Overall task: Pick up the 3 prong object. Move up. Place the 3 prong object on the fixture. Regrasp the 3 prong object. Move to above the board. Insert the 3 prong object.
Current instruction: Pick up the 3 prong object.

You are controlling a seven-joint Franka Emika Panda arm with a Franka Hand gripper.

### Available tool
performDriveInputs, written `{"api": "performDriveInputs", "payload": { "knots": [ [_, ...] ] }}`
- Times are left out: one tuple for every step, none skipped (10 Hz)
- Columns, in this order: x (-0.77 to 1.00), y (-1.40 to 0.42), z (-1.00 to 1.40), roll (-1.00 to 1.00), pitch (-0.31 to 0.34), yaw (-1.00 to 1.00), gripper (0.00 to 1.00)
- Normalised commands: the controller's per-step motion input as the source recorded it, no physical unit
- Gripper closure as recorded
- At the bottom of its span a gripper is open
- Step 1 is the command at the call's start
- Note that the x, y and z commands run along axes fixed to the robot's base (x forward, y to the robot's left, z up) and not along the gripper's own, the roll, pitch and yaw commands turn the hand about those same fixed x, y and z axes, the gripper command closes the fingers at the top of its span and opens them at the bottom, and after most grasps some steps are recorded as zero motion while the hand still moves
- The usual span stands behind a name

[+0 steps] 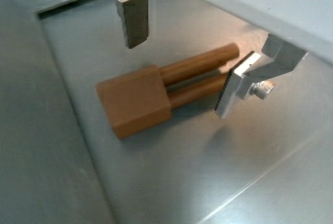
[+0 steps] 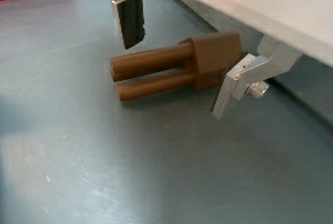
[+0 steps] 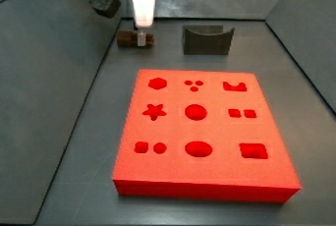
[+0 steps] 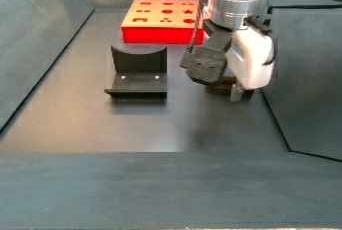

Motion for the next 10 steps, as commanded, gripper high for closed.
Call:
{"api": "performDriveInputs", "payload": {
  "knots": [
    [-0.06,0.03,0.03,-0.04,-0.071,-0.09,0.00],
    [-0.02,0.02,0.00,0.00,0.000,0.00,0.00],
    [-0.73,0.00,-0.08,0.00,-0.241,-0.23,0.00],
    [-0.78,0.00,-0.15,0.00,-0.224,-0.27,0.00],
    [-0.68,0.00,-0.25,0.00,-0.190,-0.26,0.00],
    [-0.46,0.00,-0.31,-0.07,-0.219,-0.18,0.00],
    [-0.44,0.01,-0.66,-0.11,-0.270,-0.14,0.00],
    [0.00,0.06,0.00,-0.07,-0.026,0.00,0.00],
    [0.00,0.00,0.00,0.00,0.000,0.00,0.00],
    [0.00,0.00,0.00,0.00,0.000,0.00,1.00]
  ]
}}
